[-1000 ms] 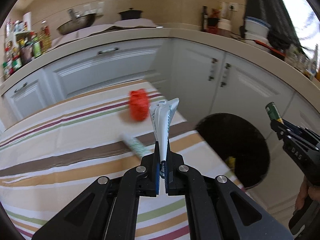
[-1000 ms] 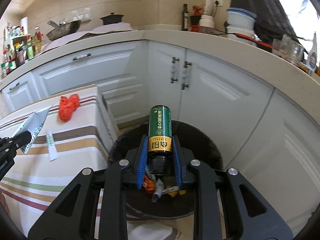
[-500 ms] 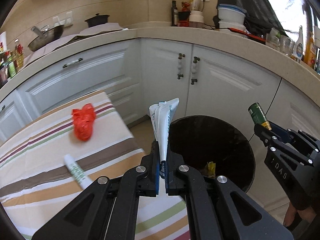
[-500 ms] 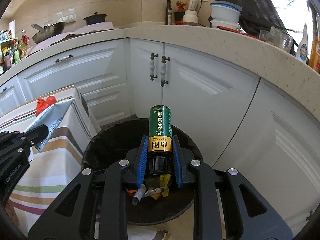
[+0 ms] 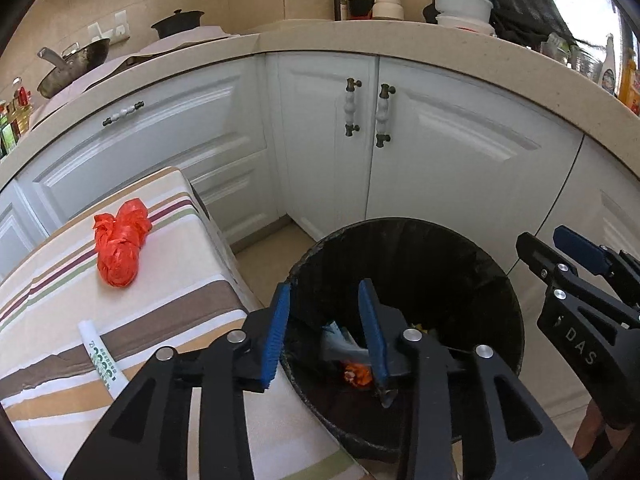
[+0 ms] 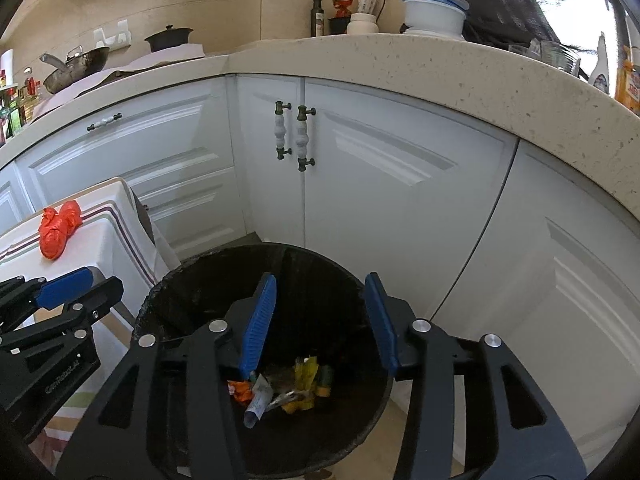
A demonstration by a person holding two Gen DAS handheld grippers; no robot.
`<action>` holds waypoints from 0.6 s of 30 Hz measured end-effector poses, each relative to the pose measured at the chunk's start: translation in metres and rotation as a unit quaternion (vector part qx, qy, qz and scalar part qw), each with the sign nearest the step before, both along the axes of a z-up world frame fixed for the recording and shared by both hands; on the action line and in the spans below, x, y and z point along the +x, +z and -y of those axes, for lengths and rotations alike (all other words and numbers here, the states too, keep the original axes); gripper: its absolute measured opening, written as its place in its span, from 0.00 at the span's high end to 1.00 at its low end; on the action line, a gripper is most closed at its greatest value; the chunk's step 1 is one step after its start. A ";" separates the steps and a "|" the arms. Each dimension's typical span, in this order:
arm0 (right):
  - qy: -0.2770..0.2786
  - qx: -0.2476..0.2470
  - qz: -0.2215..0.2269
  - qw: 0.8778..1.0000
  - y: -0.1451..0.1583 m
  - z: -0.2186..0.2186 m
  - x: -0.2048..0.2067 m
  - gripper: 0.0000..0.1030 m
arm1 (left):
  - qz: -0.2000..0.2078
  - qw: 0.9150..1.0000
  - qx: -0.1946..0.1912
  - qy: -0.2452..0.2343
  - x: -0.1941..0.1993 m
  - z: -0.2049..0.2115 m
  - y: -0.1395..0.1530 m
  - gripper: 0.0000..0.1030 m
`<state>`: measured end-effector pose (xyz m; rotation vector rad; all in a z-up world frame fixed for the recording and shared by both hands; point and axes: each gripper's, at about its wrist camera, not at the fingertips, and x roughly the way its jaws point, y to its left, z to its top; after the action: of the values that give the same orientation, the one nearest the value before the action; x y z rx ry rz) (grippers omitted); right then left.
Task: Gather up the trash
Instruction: 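Move both open grippers back toward the red bag and white tube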
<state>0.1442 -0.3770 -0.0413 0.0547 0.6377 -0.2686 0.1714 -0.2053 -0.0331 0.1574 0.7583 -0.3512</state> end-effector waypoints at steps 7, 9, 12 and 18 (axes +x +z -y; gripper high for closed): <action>0.029 0.009 0.001 1.000 0.006 -0.019 0.000 0.54 | 0.010 0.999 -0.011 0.028 -0.010 -0.031 0.011 0.48; 0.048 0.015 0.001 0.999 0.008 -0.033 0.001 0.54 | 0.010 0.999 -0.012 0.034 -0.011 -0.043 0.014 0.48; 0.074 0.014 0.003 0.997 0.012 -0.054 0.001 0.53 | 0.013 0.998 -0.013 0.060 -0.016 -0.069 0.018 0.45; 0.138 0.019 0.005 0.990 0.021 -0.105 0.003 0.51 | 0.016 0.991 -0.014 0.129 -0.024 -0.132 0.023 0.39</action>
<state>0.1477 -0.2724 -0.0203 0.0051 0.6318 0.0107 0.1476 -0.0736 -0.0106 0.0372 0.7324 -0.1142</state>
